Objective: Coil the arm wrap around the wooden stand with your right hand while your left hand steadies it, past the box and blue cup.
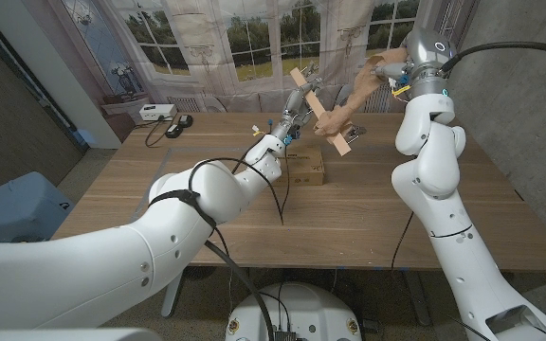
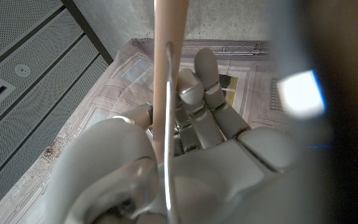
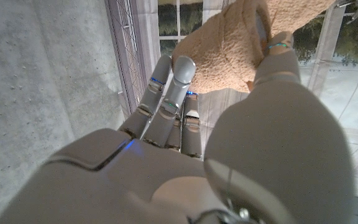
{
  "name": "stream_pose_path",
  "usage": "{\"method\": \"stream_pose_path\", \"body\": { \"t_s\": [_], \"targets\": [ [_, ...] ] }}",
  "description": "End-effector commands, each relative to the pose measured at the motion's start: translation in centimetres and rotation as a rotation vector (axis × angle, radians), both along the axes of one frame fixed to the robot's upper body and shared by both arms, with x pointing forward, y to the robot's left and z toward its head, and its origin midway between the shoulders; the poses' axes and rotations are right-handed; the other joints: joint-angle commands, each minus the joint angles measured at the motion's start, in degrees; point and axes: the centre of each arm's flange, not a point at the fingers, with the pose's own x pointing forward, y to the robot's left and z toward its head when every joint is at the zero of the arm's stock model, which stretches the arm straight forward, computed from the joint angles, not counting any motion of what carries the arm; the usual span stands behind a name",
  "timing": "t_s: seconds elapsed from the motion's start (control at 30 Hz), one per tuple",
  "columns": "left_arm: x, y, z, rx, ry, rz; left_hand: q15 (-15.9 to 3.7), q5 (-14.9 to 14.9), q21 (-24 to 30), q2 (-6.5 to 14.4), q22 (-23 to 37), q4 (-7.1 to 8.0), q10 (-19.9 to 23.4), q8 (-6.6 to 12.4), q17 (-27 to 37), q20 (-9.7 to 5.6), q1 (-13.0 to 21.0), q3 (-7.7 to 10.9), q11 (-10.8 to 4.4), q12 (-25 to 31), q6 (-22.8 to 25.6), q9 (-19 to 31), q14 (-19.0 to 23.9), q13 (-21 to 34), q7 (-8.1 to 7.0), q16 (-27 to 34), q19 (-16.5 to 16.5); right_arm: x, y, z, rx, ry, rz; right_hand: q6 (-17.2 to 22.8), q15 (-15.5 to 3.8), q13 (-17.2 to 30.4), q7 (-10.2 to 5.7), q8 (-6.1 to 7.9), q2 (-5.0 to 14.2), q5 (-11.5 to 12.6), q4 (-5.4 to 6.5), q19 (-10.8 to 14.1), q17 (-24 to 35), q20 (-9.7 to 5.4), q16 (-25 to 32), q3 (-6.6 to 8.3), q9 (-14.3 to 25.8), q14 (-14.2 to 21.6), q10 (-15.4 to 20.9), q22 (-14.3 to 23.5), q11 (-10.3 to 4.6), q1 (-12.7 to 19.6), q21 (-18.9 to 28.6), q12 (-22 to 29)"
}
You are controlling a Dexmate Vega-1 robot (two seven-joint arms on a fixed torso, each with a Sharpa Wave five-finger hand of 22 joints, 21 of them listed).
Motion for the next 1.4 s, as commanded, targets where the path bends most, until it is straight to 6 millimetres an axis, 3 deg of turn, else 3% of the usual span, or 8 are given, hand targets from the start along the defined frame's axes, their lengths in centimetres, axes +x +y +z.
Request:
{"method": "stream_pose_path", "body": {
  "t_s": [0.03, 0.37, 0.67, 0.97, 1.4],
  "targets": [
    [0.2, 0.4, 0.0, -0.047, 0.024, -0.018, -0.07, -0.3, 0.2, 0.9, 0.2, 4.3, 1.8, 0.44, 0.3, -5.32, 0.6, 4.57, -0.93, 7.1, 0.7, 0.1, 0.3, 7.7, 0.38, 0.0, 0.5, 2.9, -2.8, -0.8, 0.11, 0.194, 0.006, 16.1, -3.4, 0.4, -12.45, 0.2, 19.32, 0.4, -0.03, -0.3, 0.1, -7.22, -0.3, -0.11, 0.2, -0.5, 19.7, 0.1, -13.01, 19.1, -0.1, 0.0],
    [0.3, 0.8, 0.0, -0.121, 0.047, -0.054, -0.08, -0.4, 0.2, 0.9, 0.4, 4.33, 1.8, 0.73, 0.3, -5.37, 0.6, 4.5, -1.02, 7.1, 0.5, 0.2, 0.3, 7.7, 0.5, 0.0, 0.3, 3.7, -5.2, -3.1, 0.209, 0.276, 0.056, 16.0, -3.39, 0.5, -12.21, 0.14, 19.37, 0.5, -0.06, -0.3, 0.1, -7.17, -0.4, -0.24, 0.2, -0.4, 19.7, 0.1, -13.02, 19.3, -0.1, -0.1],
    [0.3, 1.2, -0.3, -0.202, 0.062, -0.062, -0.06, -0.4, 0.2, 0.9, 0.4, 4.36, 1.5, 0.84, 0.3, -5.38, 0.7, 4.48, -1.25, 7.0, 0.4, -0.1, 0.1, 7.7, 0.22, 0.0, 0.2, 4.6, -7.7, -6.3, 0.327, 0.412, 0.147, 16.2, -3.38, -0.3, -11.42, 0.12, 19.68, 0.5, -0.2, 0.6, 0.1, -6.2, -0.4, -0.21, 0.1, 0.2, 20.7, 0.1, -12.41, 19.8, 0.3, -0.5],
    [0.2, 1.5, -0.4, -0.27, 0.065, -0.073, -0.05, -0.4, 0.1, 0.9, 0.3, 4.45, 0.9, 0.77, 0.3, -5.44, 0.6, 4.41, -1.53, 6.9, 0.0, -0.3, -0.2, 7.7, -0.02, -0.1, -0.1, 4.8, -8.8, -9.4, 0.392, 0.421, 0.172, 15.9, -3.37, 0.5, -11.54, -0.09, 19.61, 0.3, -0.18, -0.2, 0.1, -6.48, -0.8, -0.42, 0.0, -0.3, 19.9, 0.1, -12.5, 20.0, 0.1, -0.5],
    [0.4, 1.4, -0.8, -0.366, 0.108, -0.042, -0.07, -0.4, -0.1, 0.9, 0.0, 4.59, 0.7, 0.75, 0.3, -5.44, 0.6, 4.37, -1.51, 6.9, -0.3, -0.7, -0.4, 7.7, -0.21, -0.2, -0.2, 5.9, -9.9, -14.1, 0.483, 0.478, 0.25, 16.2, -3.4, -0.4, -10.83, -0.07, 19.89, 0.1, -0.37, 0.9, 0.1, -5.45, -0.6, -0.33, -0.1, 0.6, 20.9, 0.1, -11.84, 20.6, 0.5, -1.0]
  ]
}}
